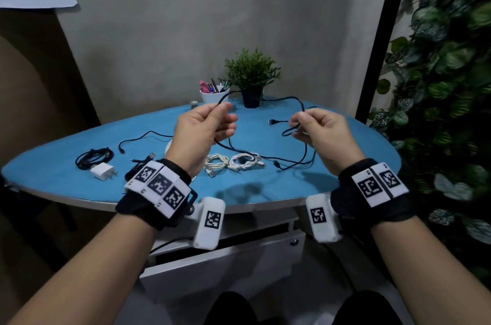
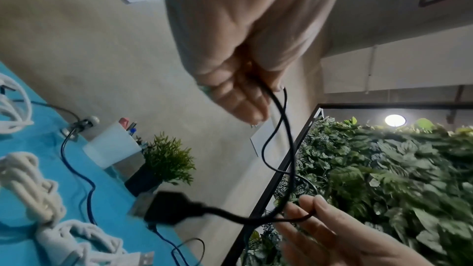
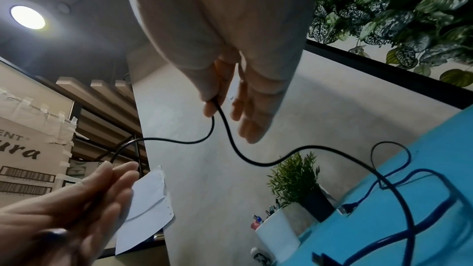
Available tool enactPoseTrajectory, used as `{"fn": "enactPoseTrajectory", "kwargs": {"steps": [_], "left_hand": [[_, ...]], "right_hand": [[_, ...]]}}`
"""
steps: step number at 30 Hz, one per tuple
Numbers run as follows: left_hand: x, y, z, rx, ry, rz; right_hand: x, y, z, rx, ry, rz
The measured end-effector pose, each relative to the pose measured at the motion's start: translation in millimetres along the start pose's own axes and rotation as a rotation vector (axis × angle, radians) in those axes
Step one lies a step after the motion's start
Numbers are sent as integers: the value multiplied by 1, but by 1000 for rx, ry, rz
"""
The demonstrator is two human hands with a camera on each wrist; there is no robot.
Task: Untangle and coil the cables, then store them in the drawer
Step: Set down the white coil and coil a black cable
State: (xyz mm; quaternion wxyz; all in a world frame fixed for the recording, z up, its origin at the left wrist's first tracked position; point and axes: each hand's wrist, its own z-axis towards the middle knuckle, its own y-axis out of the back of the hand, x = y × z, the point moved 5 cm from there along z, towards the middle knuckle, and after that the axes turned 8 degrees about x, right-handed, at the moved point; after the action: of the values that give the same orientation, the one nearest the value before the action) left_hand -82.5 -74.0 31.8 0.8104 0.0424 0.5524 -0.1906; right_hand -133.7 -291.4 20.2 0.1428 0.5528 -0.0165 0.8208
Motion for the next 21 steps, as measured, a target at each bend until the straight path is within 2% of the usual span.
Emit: {"fn": "enactPoseTrajectory", "kwargs": {"steps": [2, 4, 8, 14, 18, 21], "left_hand": [[-1, 1, -4, -2, 14, 217], [2, 2, -7, 54, 73, 460], [12, -7, -18, 203, 181, 767], [12, -27, -29, 316, 186, 852], [14, -35, -29, 328, 64, 972], [14, -41, -28, 355, 19, 928]], "right_hand": [[-3, 7, -6, -31, -10, -116], [-3, 16, -10, -49, -18, -212], [3, 13, -16, 39, -33, -203], [7, -10, -29, 249, -45, -450], [7, -27, -34, 378, 25, -556], [5, -32, -32, 391, 60, -610]]}}
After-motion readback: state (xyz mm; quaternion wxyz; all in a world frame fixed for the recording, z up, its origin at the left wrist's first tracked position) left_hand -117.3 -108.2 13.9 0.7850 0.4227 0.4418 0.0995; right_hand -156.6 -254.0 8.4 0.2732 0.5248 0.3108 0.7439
